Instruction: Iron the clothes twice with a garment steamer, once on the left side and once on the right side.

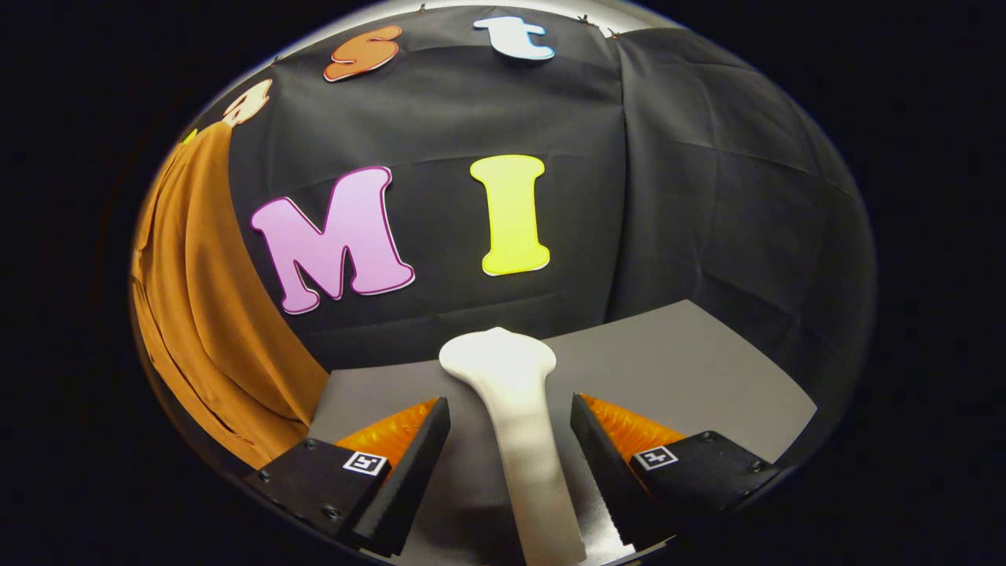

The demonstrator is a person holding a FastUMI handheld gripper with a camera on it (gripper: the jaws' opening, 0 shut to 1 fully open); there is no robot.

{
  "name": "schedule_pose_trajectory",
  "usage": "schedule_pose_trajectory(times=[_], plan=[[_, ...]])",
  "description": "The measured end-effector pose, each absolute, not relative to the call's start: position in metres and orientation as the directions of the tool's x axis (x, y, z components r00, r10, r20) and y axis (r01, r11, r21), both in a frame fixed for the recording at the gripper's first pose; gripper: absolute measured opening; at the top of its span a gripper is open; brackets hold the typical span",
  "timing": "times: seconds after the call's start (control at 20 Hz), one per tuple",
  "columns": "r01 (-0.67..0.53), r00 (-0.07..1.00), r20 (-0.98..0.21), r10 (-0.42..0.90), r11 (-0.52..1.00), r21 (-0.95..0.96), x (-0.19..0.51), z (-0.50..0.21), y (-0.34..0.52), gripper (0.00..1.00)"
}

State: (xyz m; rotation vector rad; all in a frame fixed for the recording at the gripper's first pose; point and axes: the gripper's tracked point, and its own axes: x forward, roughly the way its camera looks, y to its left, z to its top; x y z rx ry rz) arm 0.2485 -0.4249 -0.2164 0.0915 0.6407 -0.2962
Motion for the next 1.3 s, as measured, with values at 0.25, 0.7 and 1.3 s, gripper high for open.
schedule_pose_trajectory(times=[0.25, 0.7, 1.3], plan=[[0.333, 0.688, -0.676, -0.264, 0.943, -0.029, 0.243, -0.237, -0.434, 0.98], [0.331, 0.626, -0.74, -0.247, 0.943, -0.035, 0.236, -0.255, -0.434, 0.66], [0.348, 0.789, -0.548, -0.276, 0.937, 0.029, 0.212, -0.167, -0.428, 0.49]])
